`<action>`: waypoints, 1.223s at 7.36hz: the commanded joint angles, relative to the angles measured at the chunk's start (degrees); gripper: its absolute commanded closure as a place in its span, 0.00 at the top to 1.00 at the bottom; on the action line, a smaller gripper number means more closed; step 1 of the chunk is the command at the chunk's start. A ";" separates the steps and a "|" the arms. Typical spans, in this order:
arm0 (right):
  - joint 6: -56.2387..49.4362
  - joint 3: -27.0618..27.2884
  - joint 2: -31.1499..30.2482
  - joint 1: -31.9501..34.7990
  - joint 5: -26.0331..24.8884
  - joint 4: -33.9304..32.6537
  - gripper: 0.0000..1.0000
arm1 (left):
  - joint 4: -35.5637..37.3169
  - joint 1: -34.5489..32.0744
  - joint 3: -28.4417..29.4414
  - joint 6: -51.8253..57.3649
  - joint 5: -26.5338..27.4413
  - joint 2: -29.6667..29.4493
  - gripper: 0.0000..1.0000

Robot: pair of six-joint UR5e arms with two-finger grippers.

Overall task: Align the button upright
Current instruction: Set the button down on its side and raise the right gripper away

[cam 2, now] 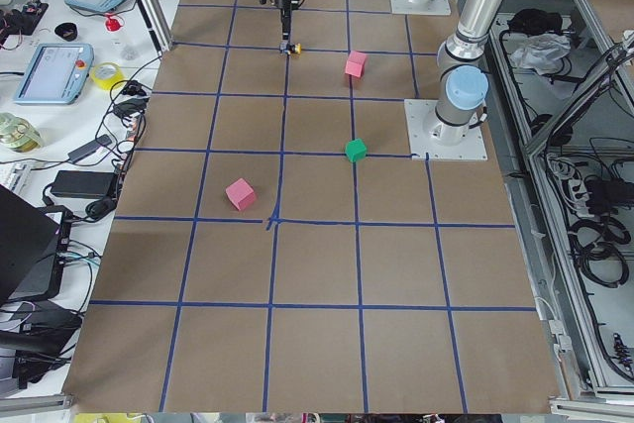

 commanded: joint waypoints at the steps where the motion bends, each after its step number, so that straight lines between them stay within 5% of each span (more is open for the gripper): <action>1: -5.32 -0.80 -6.11 -7.01 -0.54 7.01 1.00 | 2.04 -0.24 -0.44 -0.41 0.07 0.16 1.00; 3: -17.50 -0.90 -16.12 -18.78 -3.07 23.09 1.00 | 6.76 -0.51 -3.14 -1.20 0.07 -0.10 1.00; 6: -19.75 -7.81 -26.09 -23.93 -2.92 45.34 1.00 | 32.90 -5.31 -16.65 -1.03 0.59 -0.71 1.00; 9: -21.15 -10.12 -26.63 -23.93 -2.04 44.87 1.00 | 57.94 -12.71 -30.79 -4.88 8.24 -4.40 1.00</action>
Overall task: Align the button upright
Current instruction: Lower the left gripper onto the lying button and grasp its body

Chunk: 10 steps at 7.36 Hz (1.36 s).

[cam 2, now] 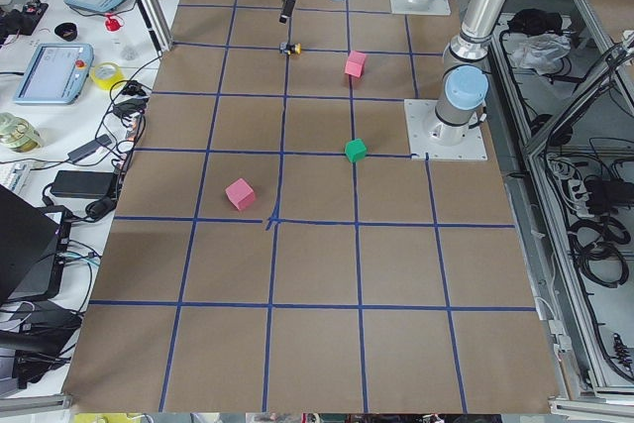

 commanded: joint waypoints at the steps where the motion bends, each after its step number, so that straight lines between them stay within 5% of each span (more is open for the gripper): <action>1: -0.54 -1.53 -0.33 -0.04 0.22 -0.01 1.00 | 21.70 -2.88 -11.63 -3.18 1.31 -3.54 1.00; 6: -1.24 -1.80 -0.59 -0.04 1.71 0.25 1.00 | 47.85 -9.65 -13.97 -7.07 6.50 -20.57 1.00; 10: -2.03 -1.54 -0.59 -0.04 2.68 0.08 1.00 | 55.01 -12.46 -10.88 -7.07 8.07 -29.12 1.00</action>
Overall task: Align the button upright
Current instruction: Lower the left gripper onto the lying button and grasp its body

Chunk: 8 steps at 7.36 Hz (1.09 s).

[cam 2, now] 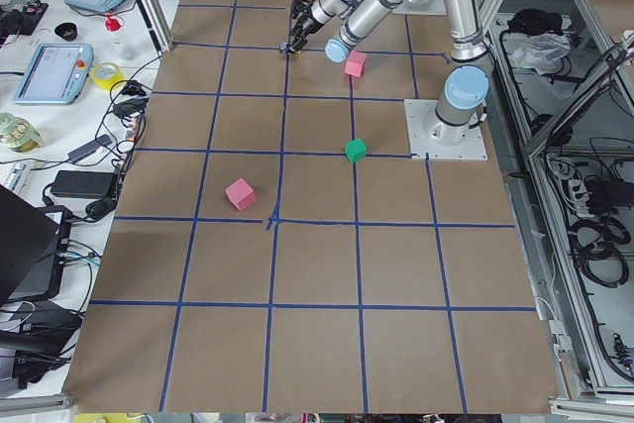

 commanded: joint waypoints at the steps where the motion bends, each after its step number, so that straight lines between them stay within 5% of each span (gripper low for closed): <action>1: -0.13 0.14 0.17 0.00 0.11 -0.03 1.00 | 2.72 -1.15 -0.34 0.00 1.15 -2.49 0.99; 2: -0.13 0.14 0.17 0.00 0.11 -0.03 1.00 | 2.72 -1.24 -0.34 0.00 0.98 -2.76 0.81; 3: -0.13 0.14 0.17 0.00 0.11 -0.11 1.00 | 2.72 -1.67 -0.34 0.00 0.98 -2.93 0.81; 5: -0.13 0.23 0.35 0.00 0.11 -0.11 1.00 | 2.72 -1.76 -0.34 0.08 0.81 -3.02 0.56; 8: -0.13 0.31 0.44 -0.09 0.11 -0.29 1.00 | 2.63 -1.76 -1.39 0.35 0.45 -2.94 0.59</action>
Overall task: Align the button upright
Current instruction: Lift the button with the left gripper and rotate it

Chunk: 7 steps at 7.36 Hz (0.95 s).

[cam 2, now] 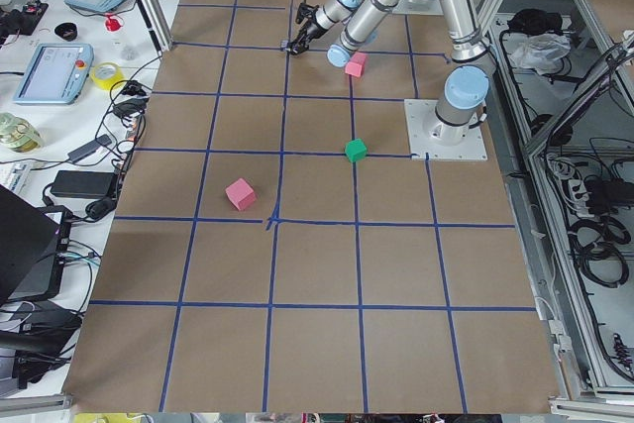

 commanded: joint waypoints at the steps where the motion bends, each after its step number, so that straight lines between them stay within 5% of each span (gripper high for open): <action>1: 0.00 0.04 0.02 -0.01 0.00 -0.07 1.00 | -0.03 -0.01 -0.91 -0.05 -0.11 0.07 0.61; 3: 0.09 0.04 0.02 -0.01 0.00 -0.16 1.00 | -0.03 -0.01 -0.74 -0.40 -0.29 0.41 0.82; 4: 0.09 0.04 0.02 -0.01 0.00 -0.07 1.00 | -0.03 -0.01 -0.65 -0.40 -0.20 0.50 0.75; 7: 0.09 0.04 0.02 -0.01 0.00 -0.16 1.00 | -0.12 -0.01 -0.73 0.03 -0.46 0.59 0.17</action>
